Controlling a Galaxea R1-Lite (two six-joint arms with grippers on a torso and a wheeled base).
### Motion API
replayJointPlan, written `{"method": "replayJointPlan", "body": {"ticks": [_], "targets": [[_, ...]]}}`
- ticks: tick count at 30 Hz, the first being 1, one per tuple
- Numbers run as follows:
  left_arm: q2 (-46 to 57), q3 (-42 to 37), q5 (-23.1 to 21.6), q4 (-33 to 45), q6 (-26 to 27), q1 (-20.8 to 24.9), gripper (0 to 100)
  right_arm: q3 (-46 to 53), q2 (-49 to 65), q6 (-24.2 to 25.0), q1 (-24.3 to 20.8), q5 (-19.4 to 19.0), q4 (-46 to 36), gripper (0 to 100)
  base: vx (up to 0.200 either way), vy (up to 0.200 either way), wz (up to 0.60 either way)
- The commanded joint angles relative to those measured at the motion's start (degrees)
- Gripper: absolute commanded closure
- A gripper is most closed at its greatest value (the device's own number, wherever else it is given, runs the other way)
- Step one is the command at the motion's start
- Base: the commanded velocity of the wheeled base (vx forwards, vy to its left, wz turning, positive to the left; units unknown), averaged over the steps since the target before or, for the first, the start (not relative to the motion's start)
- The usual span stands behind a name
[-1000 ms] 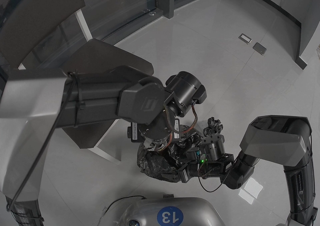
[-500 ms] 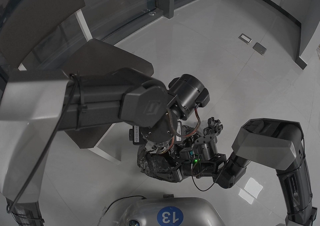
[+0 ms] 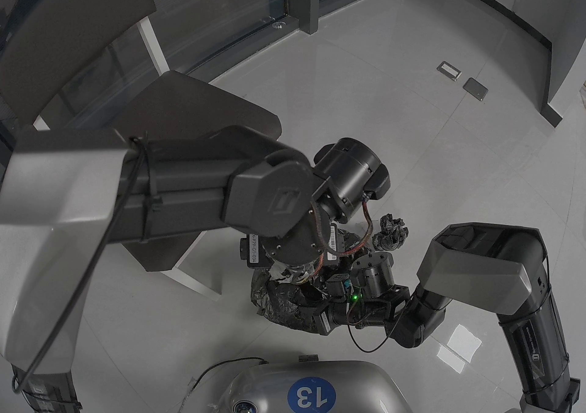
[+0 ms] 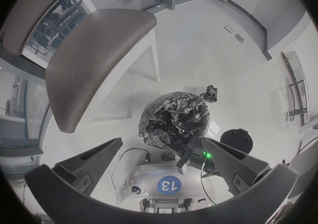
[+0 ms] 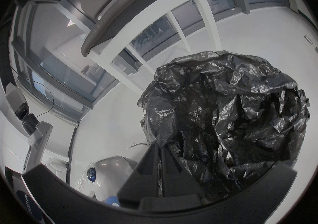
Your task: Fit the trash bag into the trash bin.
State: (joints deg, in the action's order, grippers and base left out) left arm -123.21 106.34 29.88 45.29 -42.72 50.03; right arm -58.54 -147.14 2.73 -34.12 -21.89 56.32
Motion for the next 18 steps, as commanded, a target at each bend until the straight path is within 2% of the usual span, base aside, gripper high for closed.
{"method": "replayJointPlan", "body": {"ticks": [1,10,17,18], "targets": [[-0.1,0.01,0.0,-0.02,-0.09,-0.02,0,-0.35,-0.43,-0.09,-1.12,0.01,0.9,100,0.0,0.0,0.0],[-0.01,0.01,0.0,0.24,-0.17,-0.02,0,-2.81,-0.69,-1.24,-5.78,-0.08,1.86,100,0.0,0.0,0.0],[-0.1,0.01,0.0,0.42,-0.17,-0.02,0,-2.9,-0.6,-1.32,-5.78,-0.08,1.51,100,0.0,0.0,0.0],[-0.1,0.01,0.0,0.42,-0.09,-0.02,0,-2.9,-0.69,-1.32,-5.87,-0.08,1.6,0,0.0,0.0,0.0]]}}
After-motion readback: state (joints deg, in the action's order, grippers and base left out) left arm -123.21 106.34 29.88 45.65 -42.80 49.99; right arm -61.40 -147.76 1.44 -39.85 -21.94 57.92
